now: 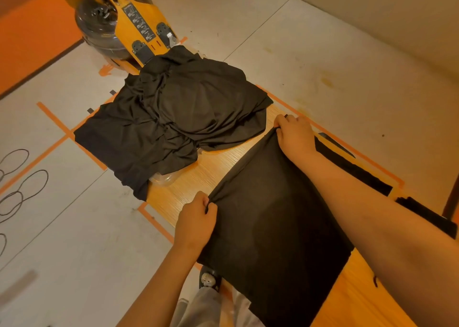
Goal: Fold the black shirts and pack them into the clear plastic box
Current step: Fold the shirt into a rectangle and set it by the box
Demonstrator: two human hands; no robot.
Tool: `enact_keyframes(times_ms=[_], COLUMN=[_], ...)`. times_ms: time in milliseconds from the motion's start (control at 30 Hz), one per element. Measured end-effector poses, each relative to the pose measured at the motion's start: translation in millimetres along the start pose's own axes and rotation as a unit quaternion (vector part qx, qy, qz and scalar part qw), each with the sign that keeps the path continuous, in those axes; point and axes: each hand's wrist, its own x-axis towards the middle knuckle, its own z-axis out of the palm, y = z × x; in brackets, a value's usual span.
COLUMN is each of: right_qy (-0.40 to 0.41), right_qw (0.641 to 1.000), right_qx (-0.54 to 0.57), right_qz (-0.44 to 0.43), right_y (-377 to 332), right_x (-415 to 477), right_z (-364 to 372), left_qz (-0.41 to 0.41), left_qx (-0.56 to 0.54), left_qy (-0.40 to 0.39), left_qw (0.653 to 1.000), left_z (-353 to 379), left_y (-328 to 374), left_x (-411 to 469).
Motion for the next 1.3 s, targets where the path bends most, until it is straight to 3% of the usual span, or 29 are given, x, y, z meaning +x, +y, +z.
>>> enact_keyframes(times_ms=[133, 233, 333, 400, 500, 600, 700, 833, 967, 1300], right_qy=[0.013, 0.075, 0.099, 0.080, 0.015, -0.028, -0.056, -0.048, -0.005, -0.017], right_qw=[0.996, 0.980, 0.979, 0.990, 0.999, 0.997, 0.988, 0.966, 0.952, 0.933], right_qx=[0.083, 0.169, 0.161, 0.104, 0.037, 0.032, 0.017, 0.011, 0.053, 0.079], right_qz=[0.029, 0.069, 0.081, 0.046, 0.016, 0.065, 0.143, 0.254, 0.302, 0.350], right_y=[1, -2, -11, -18, -23, -12, 24, 73, 80, 40], right_x=[-1, -26, -81, -121, -158, -168, -177, -191, -210, -220], right_z=[-4, -16, -12, 5, 33, 42, 46, 38, 28, 44], left_qz=[-0.021, -0.018, 0.060, 0.155, 0.294, 0.341, 0.350, 0.341, 0.300, 0.459], left_qx=[0.050, 0.186, 0.173, 0.132, 0.195, 0.303, 0.344, 0.352, 0.314, 0.226], left_qy=[0.010, 0.055, 0.095, 0.080, 0.021, -0.022, -0.028, -0.020, -0.024, -0.099], left_qw=[0.998, 0.981, 0.978, 0.976, 0.936, 0.889, 0.871, 0.871, 0.901, 0.853], left_z=[-3, -9, -8, 5, 29, 41, 41, 42, 42, 128], left_y=[-2, 2, 23, 31, 28, 6, -15, -18, -8, 167], left_x=[1, -4, -15, -18, -8, 10, 19, 17, 7, 42])
